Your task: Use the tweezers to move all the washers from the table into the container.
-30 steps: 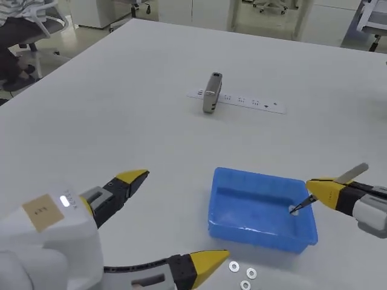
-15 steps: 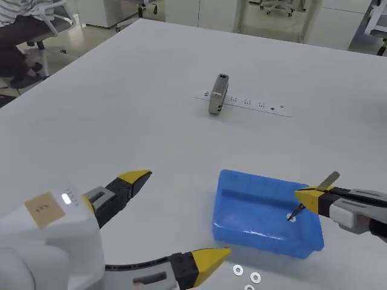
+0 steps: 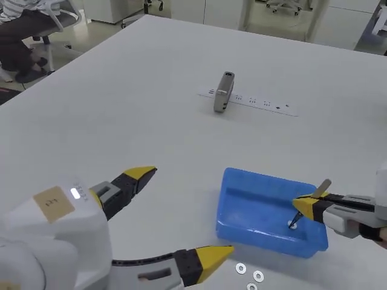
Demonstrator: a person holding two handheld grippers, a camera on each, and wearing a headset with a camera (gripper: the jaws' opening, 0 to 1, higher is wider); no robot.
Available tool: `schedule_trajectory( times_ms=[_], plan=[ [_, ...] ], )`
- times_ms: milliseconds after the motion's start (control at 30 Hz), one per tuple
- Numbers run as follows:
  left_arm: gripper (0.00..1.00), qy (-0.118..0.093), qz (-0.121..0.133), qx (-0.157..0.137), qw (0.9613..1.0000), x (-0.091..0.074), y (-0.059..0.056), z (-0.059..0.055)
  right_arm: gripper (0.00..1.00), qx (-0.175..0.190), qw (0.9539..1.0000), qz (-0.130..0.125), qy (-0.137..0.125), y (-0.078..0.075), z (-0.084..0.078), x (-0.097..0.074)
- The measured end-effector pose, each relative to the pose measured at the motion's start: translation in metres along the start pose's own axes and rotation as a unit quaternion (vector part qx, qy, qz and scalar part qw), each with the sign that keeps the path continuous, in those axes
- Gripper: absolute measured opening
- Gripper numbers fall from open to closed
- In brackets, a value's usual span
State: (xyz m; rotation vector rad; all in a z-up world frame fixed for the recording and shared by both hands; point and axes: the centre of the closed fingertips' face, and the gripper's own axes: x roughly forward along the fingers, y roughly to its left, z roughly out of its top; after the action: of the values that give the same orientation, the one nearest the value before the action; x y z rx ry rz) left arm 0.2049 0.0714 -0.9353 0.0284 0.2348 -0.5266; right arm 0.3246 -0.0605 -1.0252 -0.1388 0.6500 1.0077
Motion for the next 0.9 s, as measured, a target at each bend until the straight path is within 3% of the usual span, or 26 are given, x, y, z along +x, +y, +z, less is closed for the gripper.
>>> schedule_trajectory(
  times_ms=[267, 467, 700, 900],
  plan=[
    [0.86, 0.000, 0.002, 0.002, 1.0000, 0.000, 0.001, 0.000, 0.03, -0.007, 1.0000, -0.003, -0.006, -0.001, 0.001, -0.003],
    [0.86, -0.003, 0.004, -0.003, 1.0000, -0.001, 0.003, 0.000, 0.03, 0.008, 0.9995, -0.004, -0.032, 0.002, 0.011, -0.014],
    [0.85, -0.008, 0.003, -0.011, 0.9999, -0.003, 0.004, 0.002, 0.03, 0.029, 0.9961, 0.009, -0.083, 0.022, 0.035, -0.034],
    [0.84, -0.003, 0.000, -0.006, 1.0000, -0.002, 0.002, 0.000, 0.03, 0.036, 0.9934, 0.027, -0.105, 0.048, 0.042, -0.047]
  ],
)
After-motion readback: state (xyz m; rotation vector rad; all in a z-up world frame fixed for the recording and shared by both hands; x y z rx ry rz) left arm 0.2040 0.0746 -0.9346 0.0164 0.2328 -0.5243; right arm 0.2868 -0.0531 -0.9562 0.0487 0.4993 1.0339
